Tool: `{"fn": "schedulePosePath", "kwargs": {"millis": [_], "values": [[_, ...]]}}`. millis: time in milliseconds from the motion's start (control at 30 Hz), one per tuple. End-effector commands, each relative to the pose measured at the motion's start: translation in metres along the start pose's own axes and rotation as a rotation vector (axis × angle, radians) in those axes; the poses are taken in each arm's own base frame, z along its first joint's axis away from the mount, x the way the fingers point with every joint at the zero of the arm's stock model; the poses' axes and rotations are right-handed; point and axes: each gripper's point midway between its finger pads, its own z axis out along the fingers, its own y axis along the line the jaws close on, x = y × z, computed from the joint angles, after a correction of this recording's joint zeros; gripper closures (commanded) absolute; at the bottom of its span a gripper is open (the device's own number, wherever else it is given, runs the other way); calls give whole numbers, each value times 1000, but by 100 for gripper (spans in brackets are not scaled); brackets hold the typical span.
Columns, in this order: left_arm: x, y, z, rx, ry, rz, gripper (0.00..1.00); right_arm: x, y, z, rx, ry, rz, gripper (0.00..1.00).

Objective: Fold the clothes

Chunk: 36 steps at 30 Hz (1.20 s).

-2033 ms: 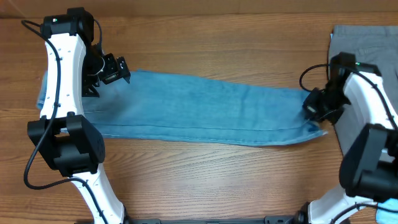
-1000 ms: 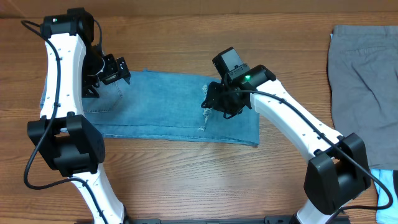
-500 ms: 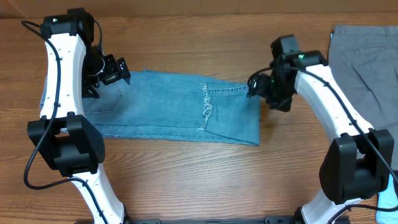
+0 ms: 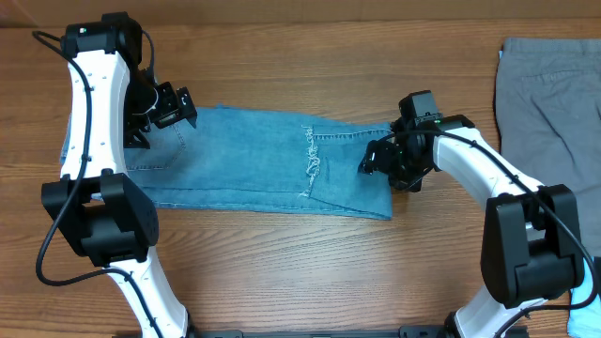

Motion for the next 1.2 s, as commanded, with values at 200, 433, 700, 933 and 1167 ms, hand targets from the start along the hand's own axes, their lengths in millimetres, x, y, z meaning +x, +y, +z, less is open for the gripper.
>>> {"fn": "schedulePosePath", "kwargs": {"millis": [200,433,700,933,1167], "values": [[3,-3,1,1,10,21,0,4,6,23,-6,33,-18,57],[3,-2,1,0,13,21,0,-5,-10,22,72,0,68,96],[3,-2,1,0,13,20,0,-24,-59,-46,352,-103,138,96],[2,-3,1,1,8,20,0,-34,-26,-94,353,-159,90,96],[0,-3,1,4,1,21,0,-23,49,-75,273,-223,-49,96]]}}
